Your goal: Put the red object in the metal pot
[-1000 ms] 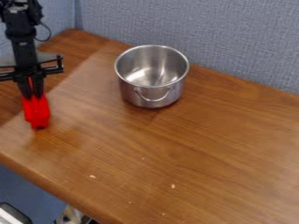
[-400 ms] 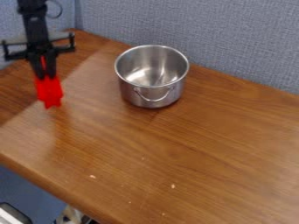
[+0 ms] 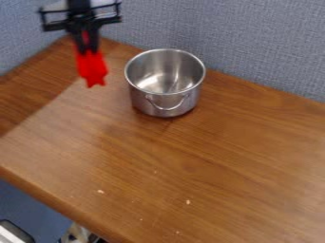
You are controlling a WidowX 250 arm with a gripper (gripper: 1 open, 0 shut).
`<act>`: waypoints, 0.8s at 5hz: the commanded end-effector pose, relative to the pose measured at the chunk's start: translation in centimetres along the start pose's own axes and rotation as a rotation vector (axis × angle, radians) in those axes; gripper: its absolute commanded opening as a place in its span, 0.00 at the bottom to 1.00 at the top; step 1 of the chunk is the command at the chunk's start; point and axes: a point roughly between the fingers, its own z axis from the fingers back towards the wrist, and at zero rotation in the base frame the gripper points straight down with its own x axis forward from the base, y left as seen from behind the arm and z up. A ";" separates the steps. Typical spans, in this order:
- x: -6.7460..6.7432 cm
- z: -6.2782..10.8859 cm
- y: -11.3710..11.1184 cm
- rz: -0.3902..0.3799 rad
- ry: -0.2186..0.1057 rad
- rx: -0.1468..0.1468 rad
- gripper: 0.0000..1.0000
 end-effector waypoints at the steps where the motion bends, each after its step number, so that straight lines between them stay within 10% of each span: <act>1: -0.5 1.7 -3.3 -0.039 -0.037 -0.032 0.00; 3: -2.2 0.8 -7.9 -0.124 -0.015 -0.035 0.00; 4: -2.3 -0.2 -8.4 -0.134 -0.017 -0.012 1.00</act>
